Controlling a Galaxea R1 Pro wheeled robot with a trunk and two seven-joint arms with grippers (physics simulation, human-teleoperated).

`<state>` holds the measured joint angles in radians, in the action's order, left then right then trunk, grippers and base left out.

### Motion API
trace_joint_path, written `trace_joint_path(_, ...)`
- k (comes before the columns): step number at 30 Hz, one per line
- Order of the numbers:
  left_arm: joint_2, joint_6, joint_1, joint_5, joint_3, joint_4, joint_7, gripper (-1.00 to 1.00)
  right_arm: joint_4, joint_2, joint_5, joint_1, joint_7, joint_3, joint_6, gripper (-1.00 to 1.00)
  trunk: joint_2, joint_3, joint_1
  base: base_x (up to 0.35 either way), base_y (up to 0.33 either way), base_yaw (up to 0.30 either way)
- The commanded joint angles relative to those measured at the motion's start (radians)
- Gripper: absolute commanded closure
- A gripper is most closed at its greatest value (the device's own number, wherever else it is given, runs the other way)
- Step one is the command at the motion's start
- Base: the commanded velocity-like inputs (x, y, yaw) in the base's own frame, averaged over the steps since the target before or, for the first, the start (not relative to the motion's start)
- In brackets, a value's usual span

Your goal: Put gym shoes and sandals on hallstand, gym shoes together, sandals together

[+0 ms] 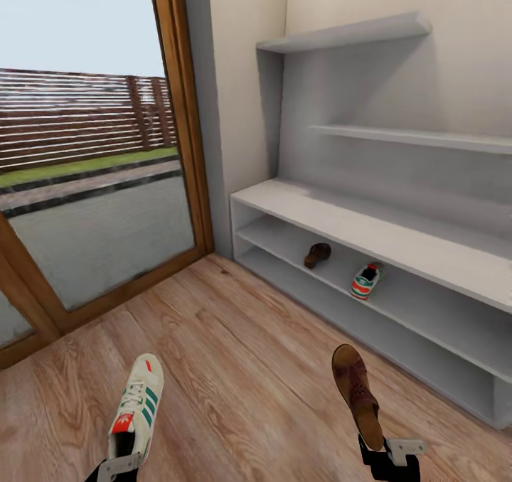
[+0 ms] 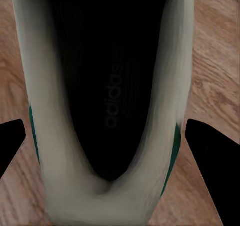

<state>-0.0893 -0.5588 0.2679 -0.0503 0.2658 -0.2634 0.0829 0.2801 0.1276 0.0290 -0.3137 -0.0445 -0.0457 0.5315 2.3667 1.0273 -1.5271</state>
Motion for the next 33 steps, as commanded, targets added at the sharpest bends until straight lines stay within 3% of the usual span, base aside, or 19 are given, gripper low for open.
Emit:
trace_joint_path(1, 0.000, -0.003, 0.001, -0.005, 0.009, 0.001, 0.008, 1.00, -0.001, 0.000, 0.007, -0.001, -0.005, -0.003, 0.002, 1.00, 0.000, 0.001, 0.000, 0.171, 0.267, -0.266)
trace_joint_path(9, 0.000, -0.003, 0.001, -0.005, 0.009, 0.001, 0.008, 1.00, -0.001, 0.000, 0.006, -0.001, -0.006, -0.003, 0.002, 1.00, 0.000, 0.001, 0.000, 0.147, 0.179, -0.266)
trace_joint_path(33, -0.001, -0.004, 0.001, -0.005, 0.009, 0.001, 0.008, 1.00, -0.001, 0.000, 0.006, -0.001, -0.006, -0.003, 0.002, 1.00, 0.000, 0.001, 0.000, 0.005, 0.007, -0.266)
